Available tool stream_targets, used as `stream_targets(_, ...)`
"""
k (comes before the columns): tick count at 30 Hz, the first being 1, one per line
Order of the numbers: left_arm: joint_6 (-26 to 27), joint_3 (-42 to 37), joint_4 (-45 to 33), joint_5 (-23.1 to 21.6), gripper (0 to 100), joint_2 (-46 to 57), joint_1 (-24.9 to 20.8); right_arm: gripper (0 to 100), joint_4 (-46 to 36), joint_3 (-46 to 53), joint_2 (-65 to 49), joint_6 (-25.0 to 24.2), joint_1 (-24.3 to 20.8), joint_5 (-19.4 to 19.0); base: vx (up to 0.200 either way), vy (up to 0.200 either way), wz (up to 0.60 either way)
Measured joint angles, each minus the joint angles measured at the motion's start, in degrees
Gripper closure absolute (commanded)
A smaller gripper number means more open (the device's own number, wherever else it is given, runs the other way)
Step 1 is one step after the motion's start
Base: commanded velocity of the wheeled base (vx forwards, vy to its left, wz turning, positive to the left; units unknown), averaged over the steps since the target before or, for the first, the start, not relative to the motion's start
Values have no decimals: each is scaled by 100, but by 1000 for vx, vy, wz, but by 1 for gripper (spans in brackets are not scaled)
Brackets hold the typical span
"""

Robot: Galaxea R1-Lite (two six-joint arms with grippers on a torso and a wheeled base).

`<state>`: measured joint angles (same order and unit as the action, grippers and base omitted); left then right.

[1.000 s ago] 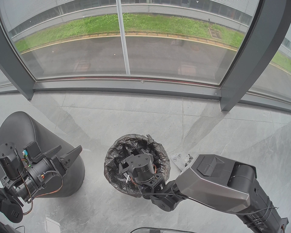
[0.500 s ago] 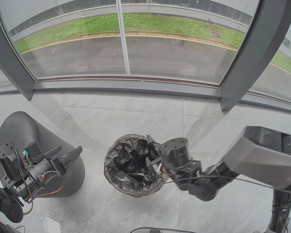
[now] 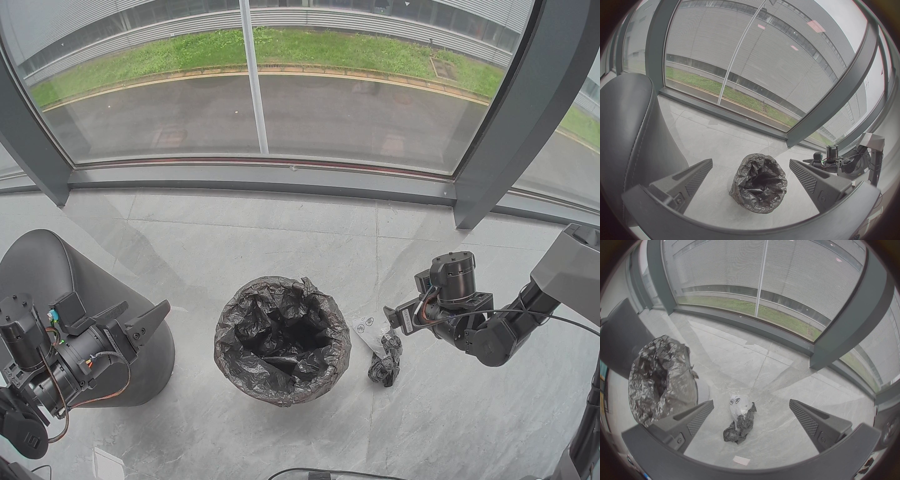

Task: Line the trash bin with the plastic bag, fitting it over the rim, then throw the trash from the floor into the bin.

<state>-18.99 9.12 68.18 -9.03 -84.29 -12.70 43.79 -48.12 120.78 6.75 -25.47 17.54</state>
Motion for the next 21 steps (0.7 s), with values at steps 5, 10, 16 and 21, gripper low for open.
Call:
stream_targets(5, -40, 5, 7, -2, 0, -39, 11, 0, -723, -797, 328, -770, 0, -26, 0, 0, 0)
stream_targets(10, -52, 5, 18, 0, 0, -89, 22, 0, -1880, -1991, 662, -1573, -99, -33, 0, 0, 0)
stream_targets(16, -77, 6, 30, 0, 0, -163, 33, 0, -3605, -3576, 1078, -2142, -190, -37, 0, 0, 0)
stream_targets(21, -95, 9, 41, -2, 0, -232, 41, 0, -4769, -4880, 1515, -2427, -232, -39, 0, 0, 0)
